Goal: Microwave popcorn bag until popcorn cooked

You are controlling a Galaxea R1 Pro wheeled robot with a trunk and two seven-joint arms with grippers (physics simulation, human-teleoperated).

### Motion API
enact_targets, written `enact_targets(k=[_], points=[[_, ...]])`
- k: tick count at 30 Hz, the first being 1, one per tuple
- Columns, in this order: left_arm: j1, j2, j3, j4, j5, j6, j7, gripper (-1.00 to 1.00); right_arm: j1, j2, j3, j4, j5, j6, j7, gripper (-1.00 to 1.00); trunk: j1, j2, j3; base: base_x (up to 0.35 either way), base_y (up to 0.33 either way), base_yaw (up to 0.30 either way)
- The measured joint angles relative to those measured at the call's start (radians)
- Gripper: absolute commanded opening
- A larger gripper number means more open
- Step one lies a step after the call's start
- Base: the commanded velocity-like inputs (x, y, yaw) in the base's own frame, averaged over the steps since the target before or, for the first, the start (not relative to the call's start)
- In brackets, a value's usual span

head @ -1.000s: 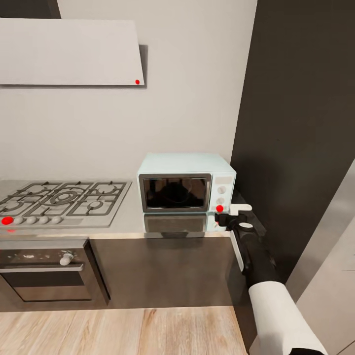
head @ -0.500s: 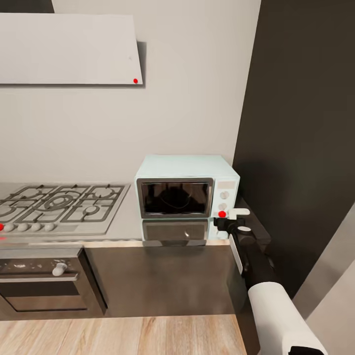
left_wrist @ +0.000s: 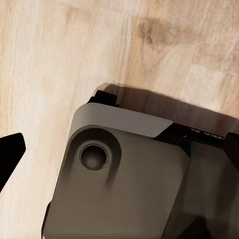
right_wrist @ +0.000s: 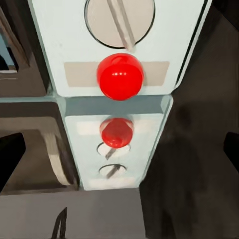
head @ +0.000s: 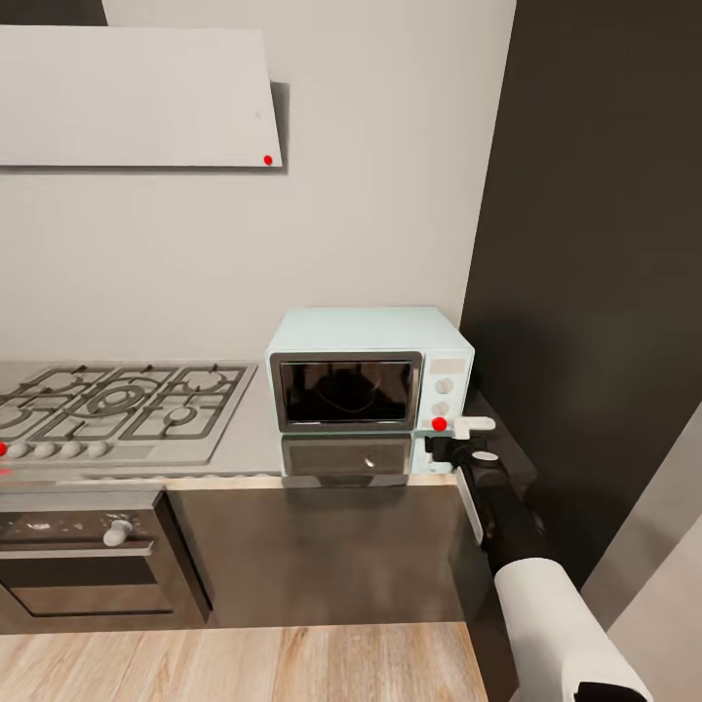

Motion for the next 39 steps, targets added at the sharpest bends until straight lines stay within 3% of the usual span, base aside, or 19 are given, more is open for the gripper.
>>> enact_targets(k=[1, 6, 19, 20, 39], points=[[0.000, 0.000, 0.000, 0.000, 0.000, 0.000, 0.000, 1.00, 0.000, -0.017, -0.001, 0.000, -0.005, 0.000, 0.005, 1.00, 0.000, 0.000, 0.000, 0.000, 0.000, 0.000], [0.000, 0.000, 0.000, 0.000, 0.000, 0.000, 0.000, 1.00, 0.000, -0.050, -0.001, 0.000, -0.013, 0.001, 0.054, 1.00, 0.000, 0.000, 0.000, 0.000, 0.000, 0.000], [0.000, 0.000, 0.000, 0.000, 0.002, 0.000, 0.001, 1.00, 0.000, -0.055, 0.000, 0.000, -0.013, 0.000, 0.062, 1.00, 0.000, 0.000, 0.000, 0.000, 0.000, 0.000], [0.000, 0.000, 0.001, 0.000, 0.002, 0.000, 0.001, 1.00, 0.000, -0.055, 0.000, 0.000, -0.013, 0.001, 0.062, -1.00, 0.000, 0.000, 0.000, 0.000, 0.000, 0.000], [0.000, 0.000, 0.000, 0.000, 0.002, 0.000, 0.001, 1.00, 0.000, -0.044, 0.001, -0.010, -0.016, 0.014, 0.062, -1.00, 0.000, 0.000, 0.000, 0.000, 0.000, 0.000]])
